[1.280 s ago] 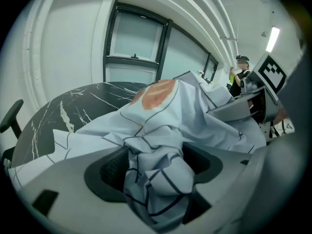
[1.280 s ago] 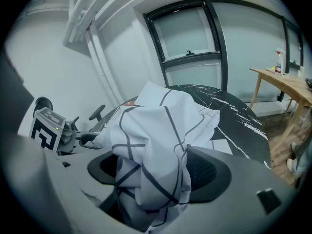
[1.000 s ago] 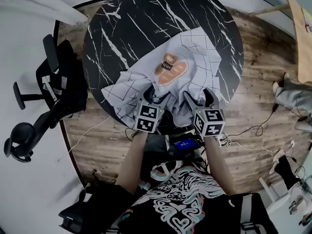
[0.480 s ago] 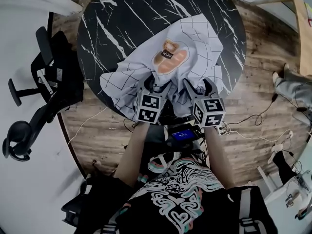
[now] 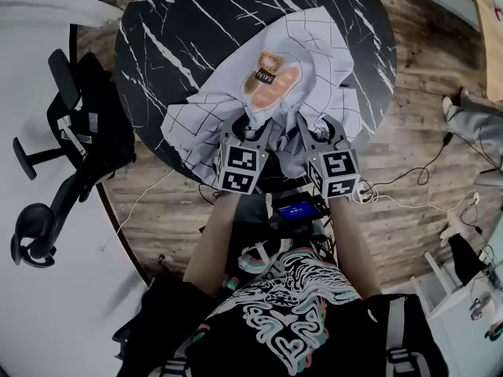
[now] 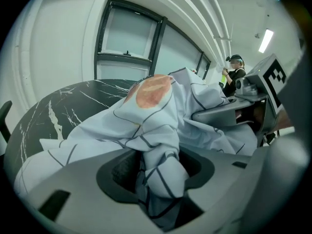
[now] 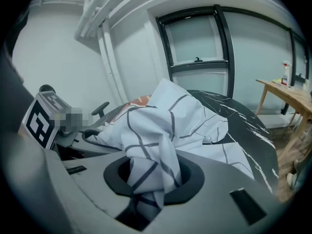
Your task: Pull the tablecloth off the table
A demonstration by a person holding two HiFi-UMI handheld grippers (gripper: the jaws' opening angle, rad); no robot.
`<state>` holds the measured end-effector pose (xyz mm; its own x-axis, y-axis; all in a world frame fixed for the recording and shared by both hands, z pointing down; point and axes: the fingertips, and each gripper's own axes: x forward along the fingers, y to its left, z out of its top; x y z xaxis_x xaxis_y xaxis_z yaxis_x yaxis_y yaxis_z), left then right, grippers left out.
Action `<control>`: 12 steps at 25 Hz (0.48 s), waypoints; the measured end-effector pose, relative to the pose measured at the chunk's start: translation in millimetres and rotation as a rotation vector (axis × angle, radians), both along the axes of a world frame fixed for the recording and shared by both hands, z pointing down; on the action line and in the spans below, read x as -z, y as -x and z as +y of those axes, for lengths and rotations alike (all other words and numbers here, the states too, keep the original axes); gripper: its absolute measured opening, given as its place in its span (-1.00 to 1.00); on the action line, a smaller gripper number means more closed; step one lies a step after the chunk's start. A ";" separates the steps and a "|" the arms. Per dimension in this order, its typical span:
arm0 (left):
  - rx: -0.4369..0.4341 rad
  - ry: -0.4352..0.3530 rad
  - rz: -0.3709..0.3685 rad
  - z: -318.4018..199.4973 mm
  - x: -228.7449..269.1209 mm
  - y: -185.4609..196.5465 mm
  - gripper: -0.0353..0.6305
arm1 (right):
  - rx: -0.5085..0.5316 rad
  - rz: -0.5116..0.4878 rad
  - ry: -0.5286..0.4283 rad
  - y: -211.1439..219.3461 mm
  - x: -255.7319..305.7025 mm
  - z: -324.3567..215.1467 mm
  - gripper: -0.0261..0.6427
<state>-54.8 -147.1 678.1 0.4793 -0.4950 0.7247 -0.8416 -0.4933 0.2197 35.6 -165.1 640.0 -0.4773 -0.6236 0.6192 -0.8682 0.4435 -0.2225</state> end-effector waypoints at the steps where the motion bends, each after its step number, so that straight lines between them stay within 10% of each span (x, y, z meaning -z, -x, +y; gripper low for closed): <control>1: -0.006 -0.001 0.001 1.1 0.3 -0.6 -0.26 | 0.001 0.002 -0.001 0.2 -0.1 0.8 -0.64; 12: -0.043 -0.020 0.015 2.5 5.3 -2.1 -0.48 | 0.016 0.036 -0.019 4.2 2.0 2.7 -0.71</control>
<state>-52.7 -144.6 672.8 0.5111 -0.4877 0.7077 -0.8163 -0.5334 0.2219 31.4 -162.4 638.0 -0.4651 -0.6281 0.6239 -0.8683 0.4611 -0.1830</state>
